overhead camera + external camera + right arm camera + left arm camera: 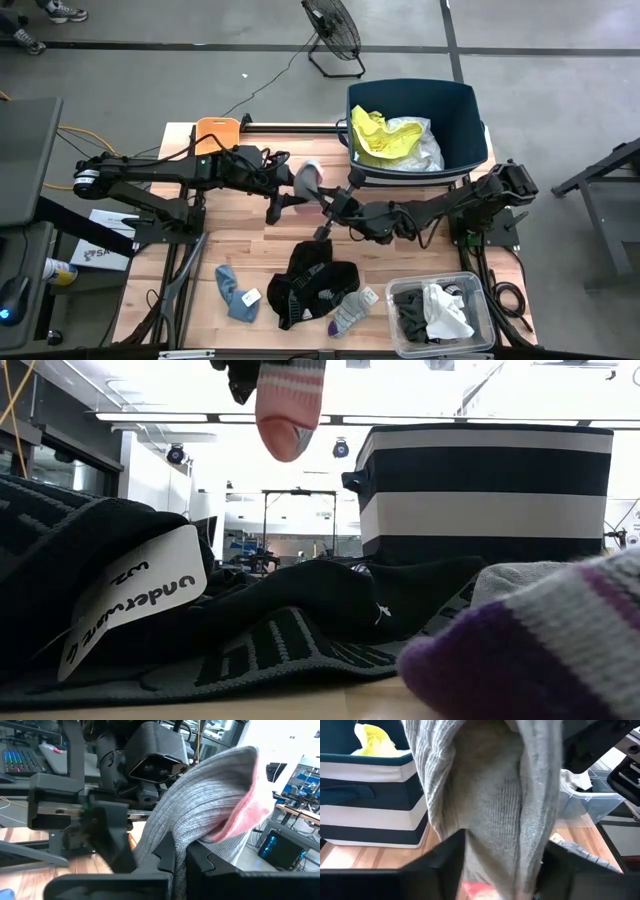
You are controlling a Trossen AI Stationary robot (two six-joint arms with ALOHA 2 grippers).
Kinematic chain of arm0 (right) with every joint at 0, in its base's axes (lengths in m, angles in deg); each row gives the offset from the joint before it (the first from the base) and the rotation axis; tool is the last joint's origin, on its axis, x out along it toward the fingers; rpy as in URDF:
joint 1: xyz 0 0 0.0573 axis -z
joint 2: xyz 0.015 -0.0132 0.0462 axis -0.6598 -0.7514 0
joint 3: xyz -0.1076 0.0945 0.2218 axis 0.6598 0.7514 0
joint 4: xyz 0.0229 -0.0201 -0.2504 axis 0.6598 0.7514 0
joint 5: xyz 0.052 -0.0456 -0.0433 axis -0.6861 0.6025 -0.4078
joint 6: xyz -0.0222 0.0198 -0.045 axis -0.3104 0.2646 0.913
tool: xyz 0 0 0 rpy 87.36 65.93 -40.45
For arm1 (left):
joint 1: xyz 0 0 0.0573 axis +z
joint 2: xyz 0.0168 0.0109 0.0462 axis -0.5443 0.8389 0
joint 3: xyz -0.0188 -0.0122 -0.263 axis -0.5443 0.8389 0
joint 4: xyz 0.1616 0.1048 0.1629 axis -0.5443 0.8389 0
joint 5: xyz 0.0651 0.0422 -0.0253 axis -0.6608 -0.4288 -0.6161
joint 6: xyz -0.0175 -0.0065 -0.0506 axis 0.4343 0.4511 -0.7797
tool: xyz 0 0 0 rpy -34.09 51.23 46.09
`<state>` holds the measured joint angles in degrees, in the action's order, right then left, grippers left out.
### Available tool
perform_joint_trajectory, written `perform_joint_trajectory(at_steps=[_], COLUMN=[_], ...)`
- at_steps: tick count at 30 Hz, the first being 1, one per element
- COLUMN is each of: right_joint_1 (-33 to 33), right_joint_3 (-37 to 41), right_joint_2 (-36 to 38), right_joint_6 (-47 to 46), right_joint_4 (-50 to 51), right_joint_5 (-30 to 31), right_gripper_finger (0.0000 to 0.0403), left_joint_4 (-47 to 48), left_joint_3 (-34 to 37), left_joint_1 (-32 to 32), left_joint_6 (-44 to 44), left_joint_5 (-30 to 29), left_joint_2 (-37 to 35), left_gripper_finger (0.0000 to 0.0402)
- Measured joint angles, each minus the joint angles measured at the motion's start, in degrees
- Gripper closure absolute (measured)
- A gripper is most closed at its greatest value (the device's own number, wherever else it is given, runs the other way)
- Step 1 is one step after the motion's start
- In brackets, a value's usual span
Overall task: Pick & Place Cloths
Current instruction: Put the gray and pink sock into the yellow bin
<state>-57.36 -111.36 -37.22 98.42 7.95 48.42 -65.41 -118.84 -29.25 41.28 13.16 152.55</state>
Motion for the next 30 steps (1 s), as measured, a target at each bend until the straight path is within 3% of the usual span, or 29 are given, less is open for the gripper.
perform_joint_trajectory(at_steps=[6,7,15,22,26,30], right_joint_1=[0.0,0.0,0.0,-0.9,-1.9,-3.3], right_joint_3=[0.0,0.0,0.0,0.0,0.0,0.0], right_joint_2=[0.0,0.0,0.0,0.0,0.0,0.0], right_joint_6=[0.0,0.0,0.0,-0.5,-1.5,-1.1], right_joint_4=[0.0,0.1,0.1,0.1,0.0,0.0], right_joint_5=[0.0,0.0,0.0,1.4,8.9,27.0], right_gripper_finger=[0.0398,0.0398,0.0390,0.0315,0.0236,0.0158], left_joint_4=[0.8,0.9,0.9,1.0,1.4,4.9], left_joint_3=[0.0,0.0,0.0,0.0,0.0,0.0], left_joint_1=[0.0,0.0,0.0,0.0,0.0,0.0], left_joint_6=[1.8,1.8,1.9,2.0,2.0,2.0], left_joint_5=[-0.5,-0.8,-0.8,-0.8,-1.7,-7.5], left_joint_2=[0.0,0.0,0.0,0.0,0.0,-1.0], left_gripper_finger=[0.0375,0.0386,0.0396,0.0398,0.0399,0.0399])
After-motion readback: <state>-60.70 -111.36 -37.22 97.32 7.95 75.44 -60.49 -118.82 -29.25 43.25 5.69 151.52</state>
